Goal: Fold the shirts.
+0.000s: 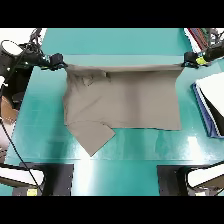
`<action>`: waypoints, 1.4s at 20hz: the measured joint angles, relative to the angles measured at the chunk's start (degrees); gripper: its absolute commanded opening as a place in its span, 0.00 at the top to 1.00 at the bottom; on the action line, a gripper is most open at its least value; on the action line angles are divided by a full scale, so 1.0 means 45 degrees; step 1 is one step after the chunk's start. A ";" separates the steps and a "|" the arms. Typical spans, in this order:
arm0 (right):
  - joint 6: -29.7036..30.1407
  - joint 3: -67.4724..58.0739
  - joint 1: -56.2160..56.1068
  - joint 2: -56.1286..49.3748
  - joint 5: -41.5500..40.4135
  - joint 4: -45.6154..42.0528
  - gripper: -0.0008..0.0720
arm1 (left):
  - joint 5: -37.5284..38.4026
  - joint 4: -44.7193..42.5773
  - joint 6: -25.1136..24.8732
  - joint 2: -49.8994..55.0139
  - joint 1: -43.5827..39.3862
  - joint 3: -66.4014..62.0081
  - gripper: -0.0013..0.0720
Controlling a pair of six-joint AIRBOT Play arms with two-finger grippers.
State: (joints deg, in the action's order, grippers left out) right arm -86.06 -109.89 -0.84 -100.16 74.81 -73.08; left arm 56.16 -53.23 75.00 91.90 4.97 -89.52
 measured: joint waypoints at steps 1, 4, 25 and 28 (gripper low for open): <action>0.0000 -0.0277 -0.0024 -0.0291 0.0005 0.0000 0.96 | -0.0097 0.0068 -0.0087 0.0136 0.0000 0.0005 0.95; 0.0000 -0.0597 -0.0029 -0.0670 0.0287 -0.0165 0.96 | 0.0461 -0.0136 -0.0223 0.0384 -0.0063 0.0092 0.95; -0.0204 0.6591 0.0330 0.3827 -0.0413 -0.0083 0.37 | 0.2380 -0.3473 0.1336 -0.3866 -0.0117 0.6722 0.48; -0.0199 0.7893 0.0355 0.5187 -0.0976 -0.0078 0.37 | 0.2599 -0.3235 0.1598 -0.6018 -0.0073 0.9447 0.48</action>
State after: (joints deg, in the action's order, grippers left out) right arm -86.96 -74.37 0.75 -76.82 70.41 -73.43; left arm 67.85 -67.79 82.19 64.82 4.64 -47.00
